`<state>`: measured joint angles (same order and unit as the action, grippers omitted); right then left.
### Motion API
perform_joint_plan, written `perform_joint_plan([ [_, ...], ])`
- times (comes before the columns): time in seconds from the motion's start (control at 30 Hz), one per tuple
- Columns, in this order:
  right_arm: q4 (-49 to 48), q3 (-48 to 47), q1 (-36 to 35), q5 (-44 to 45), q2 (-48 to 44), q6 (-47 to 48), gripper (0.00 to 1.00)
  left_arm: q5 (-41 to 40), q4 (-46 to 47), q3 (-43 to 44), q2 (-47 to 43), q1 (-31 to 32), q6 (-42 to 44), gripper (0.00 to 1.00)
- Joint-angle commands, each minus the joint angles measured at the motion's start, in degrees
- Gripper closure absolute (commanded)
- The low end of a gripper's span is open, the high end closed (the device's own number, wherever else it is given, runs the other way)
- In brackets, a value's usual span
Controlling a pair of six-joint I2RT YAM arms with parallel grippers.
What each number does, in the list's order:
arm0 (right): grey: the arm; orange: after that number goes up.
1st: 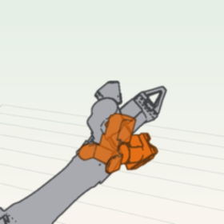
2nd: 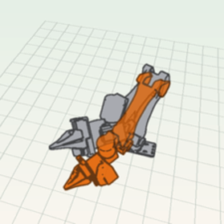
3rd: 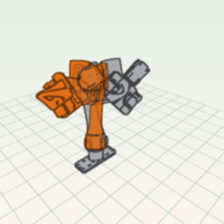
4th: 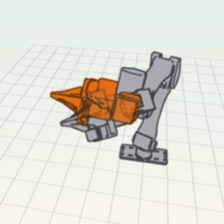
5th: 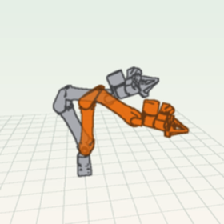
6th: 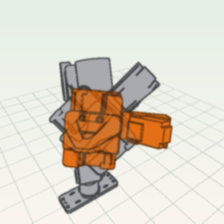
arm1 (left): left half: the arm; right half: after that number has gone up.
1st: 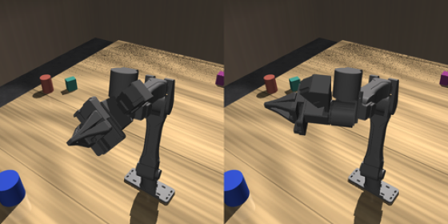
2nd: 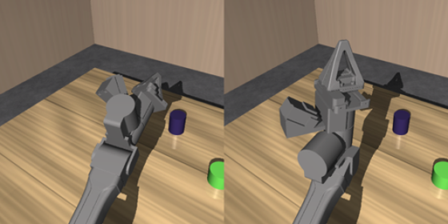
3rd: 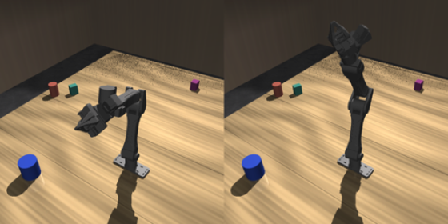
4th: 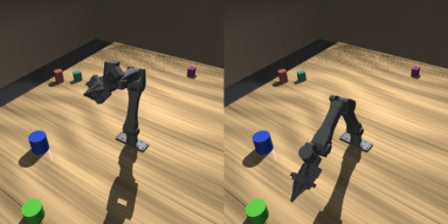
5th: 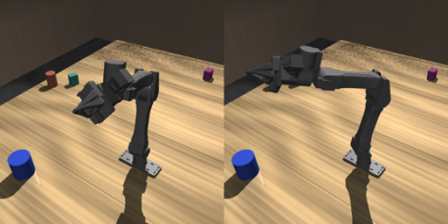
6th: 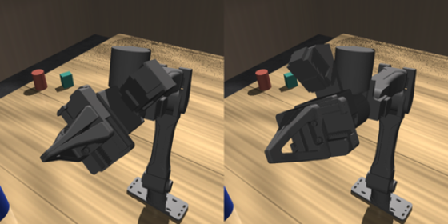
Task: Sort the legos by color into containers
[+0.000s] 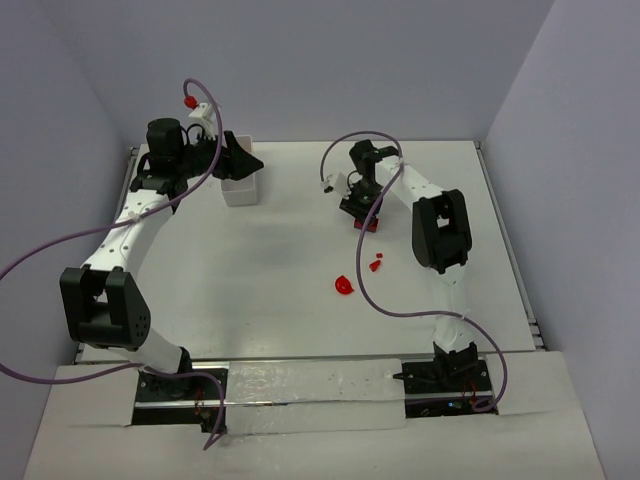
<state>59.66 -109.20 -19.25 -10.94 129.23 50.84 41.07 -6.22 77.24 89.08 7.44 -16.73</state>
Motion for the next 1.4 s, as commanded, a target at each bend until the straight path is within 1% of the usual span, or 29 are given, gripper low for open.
perform_joint_plan([
  [0.0,1.6,-3.6,-0.1,-1.1,-0.8,-0.6,1.0,-0.8,1.7,-1.3,-0.6,-0.3,0.3,0.2],
  [0.07,2.5,-4.3,0.3,-6.8,-4.0,-2.5,1.0,0.3,2.5,-3.9,-1.9,-0.5,0.2,0.15],
  [0.13,3.9,-6.4,0.9,-12.6,-6.3,-5.9,1.0,3.0,3.0,-6.5,-3.5,-0.7,0.7,0.1],
  [0.17,4.6,-7.4,1.1,-19.0,-7.5,-7.4,1.0,3.9,3.3,-7.6,-4.2,-0.7,1.6,0.07],
  [0.2,5.3,-8.3,1.3,-22.7,-9.5,-9.1,1.0,4.8,3.4,-8.6,-4.9,-0.8,2.3,0.01],
  [0.23,5.9,-9.2,1.5,-26.5,-10.6,-10.7,1.0,6.0,3.2,-9.4,-5.5,-0.8,3.1,0.01],
  [0.3,5.0,-9.0,1.5,-37.1,-14.6,-17.6,1.0,10.9,2.3,-11.8,-7.4,-0.8,5.8,0.01],
  [0.33,3.9,-8.2,1.5,-39.9,-15.7,-19.7,1.0,12.4,2.2,-12.5,-7.9,-0.8,6.5,0.01],
  [0.37,2.1,-6.8,1.5,-42.2,-17.0,-22.6,1.0,14.3,2.3,-13.2,-8.4,-0.8,6.6,0.01],
  [0.43,-1.8,-2.2,1.5,-51.1,-20.1,-30.4,1.0,17.9,3.8,-14.9,-9.2,-0.8,5.9,0.01],
  [0.53,-9.8,2.3,1.5,-57.7,-22.3,-37.4,1.0,22.2,5.6,-15.8,-10.7,-0.3,3.2,0.02],
  [0.57,-12.6,4.8,1.6,-60.8,-23.3,-41.9,1.0,23.8,6.0,-16.1,-11.0,0.0,2.6,0.02],
  [0.6,-16.8,6.0,1.5,-62.0,-23.9,-44.3,1.0,24.2,7.6,-16.1,-11.7,0.6,1.9,0.02],
  [0.67,-21.4,9.1,1.1,-64.0,-25.3,-49.6,1.0,24.7,8.1,-15.8,-12.0,1.3,1.0,0.02],
  [0.73,-25.8,11.8,0.6,-64.4,-26.4,-52.7,1.0,24.8,9.0,-15.5,-12.0,1.9,-0.7,0.03],
  [0.77,-27.8,12.9,0.3,-64.4,-27.0,-55.0,1.0,24.9,9.8,-15.5,-11.9,2.4,-1.7,0.03],
  [0.9,-32.4,15.9,-0.9,-64.8,-28.3,-58.3,1.0,26.4,12.3,-15.4,-11.3,4.7,-5.1,0.06],
  [1.1,-32.6,16.3,-3.2,-66.7,-28.5,-58.7,1.0,26.2,11.6,-14.6,-9.4,8.9,-5.4,0.07],
  [1.27,-31.0,16.1,-4.9,-66.8,-28.9,-57.0,1.0,26.3,12.3,-13.8,-7.3,9.5,-7.2,0.08],
  [1.37,-29.7,15.5,-5.4,-66.5,-28.9,-55.5,1.0,26.7,12.5,-13.1,-6.5,9.5,-7.6,0.11],
])
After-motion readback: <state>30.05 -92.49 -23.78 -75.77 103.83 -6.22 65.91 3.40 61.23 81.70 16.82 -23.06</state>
